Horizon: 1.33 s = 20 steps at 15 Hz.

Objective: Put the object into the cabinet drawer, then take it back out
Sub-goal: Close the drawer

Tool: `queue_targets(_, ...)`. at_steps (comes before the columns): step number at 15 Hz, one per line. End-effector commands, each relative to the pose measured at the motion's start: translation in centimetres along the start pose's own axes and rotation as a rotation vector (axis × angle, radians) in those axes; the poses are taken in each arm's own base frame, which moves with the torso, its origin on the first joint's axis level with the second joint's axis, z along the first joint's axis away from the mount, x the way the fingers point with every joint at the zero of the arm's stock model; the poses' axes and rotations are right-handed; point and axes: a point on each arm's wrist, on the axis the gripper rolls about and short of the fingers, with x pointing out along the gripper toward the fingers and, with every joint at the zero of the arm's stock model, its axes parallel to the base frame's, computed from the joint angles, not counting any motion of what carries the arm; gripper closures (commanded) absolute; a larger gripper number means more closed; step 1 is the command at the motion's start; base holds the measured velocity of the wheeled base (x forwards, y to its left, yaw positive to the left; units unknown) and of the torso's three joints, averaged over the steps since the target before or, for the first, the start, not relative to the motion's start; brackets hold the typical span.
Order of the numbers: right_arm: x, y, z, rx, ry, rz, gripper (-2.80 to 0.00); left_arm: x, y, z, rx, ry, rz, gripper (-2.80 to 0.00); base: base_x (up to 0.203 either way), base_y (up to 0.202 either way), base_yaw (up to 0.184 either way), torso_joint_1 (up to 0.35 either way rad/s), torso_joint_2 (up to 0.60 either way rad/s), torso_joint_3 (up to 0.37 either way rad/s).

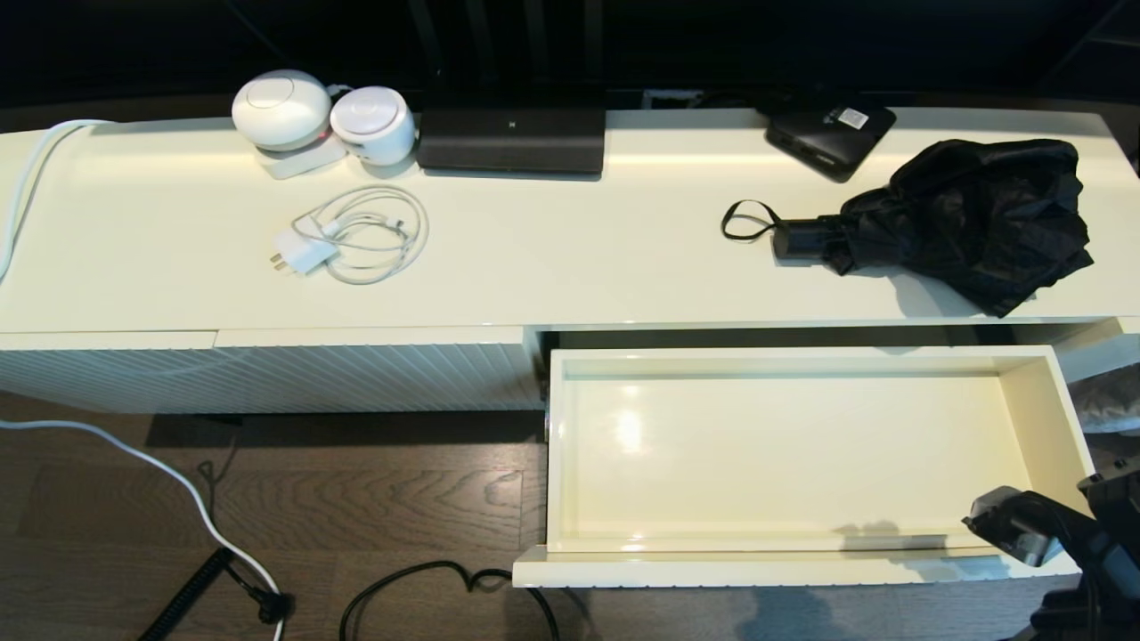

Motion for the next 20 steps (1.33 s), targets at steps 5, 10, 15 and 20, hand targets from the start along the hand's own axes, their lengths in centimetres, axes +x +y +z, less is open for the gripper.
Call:
queue_targets(5,0.1,0.0,0.8,-0.010,-0.086,-0.020,0.00,0.0,0.0,0.0,-0.001,-0.001,0.001,0.00,0.000,0.000,0.000,0.000,0.00,0.000)
queue_targets(10,0.8,0.0,0.9,-0.020,-0.123,-0.049,0.00,0.0,0.0,0.0,-0.001,-0.001,0.000,0.00,0.000,0.000,0.000,0.000,0.00,0.000)
queue_targets(15,1.2,-0.2,1.8,-0.019,-0.240,-0.080,0.00,0.0,0.0,0.0,-0.001,0.001,0.000,0.00,0.000,0.000,0.000,0.000,0.00,0.000)
queue_targets(20,0.9,-0.2,3.0,-0.015,-0.358,-0.121,0.00,0.0,0.0,0.0,-0.001,-0.001,0.001,0.00,0.000,0.000,0.000,0.000,0.00,0.000)
